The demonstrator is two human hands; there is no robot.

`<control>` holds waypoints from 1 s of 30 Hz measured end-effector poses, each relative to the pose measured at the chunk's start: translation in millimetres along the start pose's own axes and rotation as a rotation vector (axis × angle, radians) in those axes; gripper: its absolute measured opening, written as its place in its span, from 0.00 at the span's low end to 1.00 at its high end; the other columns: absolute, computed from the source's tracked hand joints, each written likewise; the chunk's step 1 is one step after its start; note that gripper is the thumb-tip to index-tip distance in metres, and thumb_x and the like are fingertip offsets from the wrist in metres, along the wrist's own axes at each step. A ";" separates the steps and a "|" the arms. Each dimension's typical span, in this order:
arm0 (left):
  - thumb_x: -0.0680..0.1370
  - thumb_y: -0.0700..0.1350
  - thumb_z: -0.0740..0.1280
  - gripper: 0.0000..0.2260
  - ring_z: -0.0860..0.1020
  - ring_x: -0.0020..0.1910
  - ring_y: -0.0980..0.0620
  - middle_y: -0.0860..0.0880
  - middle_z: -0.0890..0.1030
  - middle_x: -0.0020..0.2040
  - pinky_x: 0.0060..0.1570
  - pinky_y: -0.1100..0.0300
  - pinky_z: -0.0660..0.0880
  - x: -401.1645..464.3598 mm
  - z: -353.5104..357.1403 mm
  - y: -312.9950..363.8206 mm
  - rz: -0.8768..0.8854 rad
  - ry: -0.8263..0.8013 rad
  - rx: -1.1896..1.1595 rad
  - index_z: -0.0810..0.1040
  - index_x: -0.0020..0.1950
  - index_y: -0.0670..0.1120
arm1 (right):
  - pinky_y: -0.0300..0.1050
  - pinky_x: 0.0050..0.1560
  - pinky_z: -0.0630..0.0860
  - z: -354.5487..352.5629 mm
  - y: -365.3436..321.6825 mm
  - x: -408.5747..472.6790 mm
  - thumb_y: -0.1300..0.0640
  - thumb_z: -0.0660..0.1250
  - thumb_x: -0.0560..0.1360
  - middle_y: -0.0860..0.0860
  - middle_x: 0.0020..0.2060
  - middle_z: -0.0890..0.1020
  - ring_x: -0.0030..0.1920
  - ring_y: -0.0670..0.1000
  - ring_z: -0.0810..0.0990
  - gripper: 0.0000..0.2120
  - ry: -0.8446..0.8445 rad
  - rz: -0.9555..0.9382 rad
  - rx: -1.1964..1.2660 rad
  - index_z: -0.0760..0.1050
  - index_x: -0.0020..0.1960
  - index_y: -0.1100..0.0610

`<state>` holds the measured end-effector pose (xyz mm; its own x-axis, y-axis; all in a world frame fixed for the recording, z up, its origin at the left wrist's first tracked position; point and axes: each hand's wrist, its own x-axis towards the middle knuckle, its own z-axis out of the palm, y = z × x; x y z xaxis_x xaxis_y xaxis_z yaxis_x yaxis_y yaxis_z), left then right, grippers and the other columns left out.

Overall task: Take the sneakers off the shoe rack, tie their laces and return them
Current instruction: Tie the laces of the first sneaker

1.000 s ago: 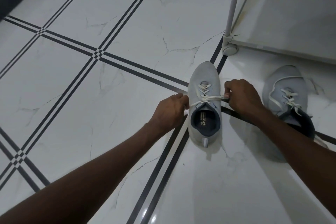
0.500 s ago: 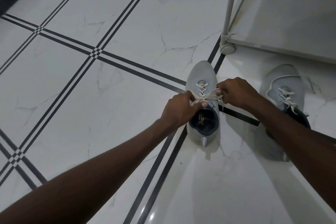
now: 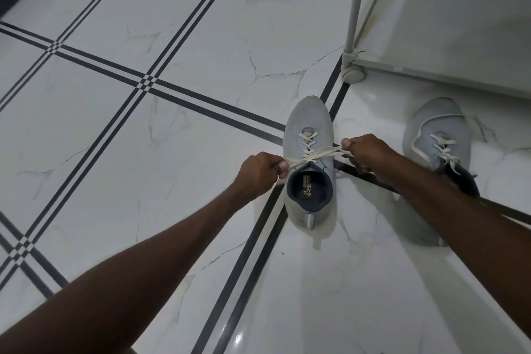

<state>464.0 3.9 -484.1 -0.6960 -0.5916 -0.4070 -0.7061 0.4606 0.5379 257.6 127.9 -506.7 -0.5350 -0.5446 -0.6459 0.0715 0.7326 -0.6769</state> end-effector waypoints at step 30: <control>0.81 0.51 0.61 0.14 0.81 0.34 0.42 0.45 0.84 0.41 0.31 0.56 0.69 -14.2 28.5 11.3 0.242 0.265 0.541 0.68 0.59 0.42 | 0.49 0.34 0.70 44.8 8.2 -26.6 0.52 0.57 0.80 0.60 0.44 0.83 0.41 0.62 0.81 0.14 0.132 -0.810 -0.723 0.64 0.62 0.59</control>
<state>462.2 36.4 -493.4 -0.8364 -0.5411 -0.0876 -0.5480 0.8285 0.1150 310.1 130.0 -510.8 -0.2898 -0.9566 -0.0298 -0.8304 0.2668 -0.4891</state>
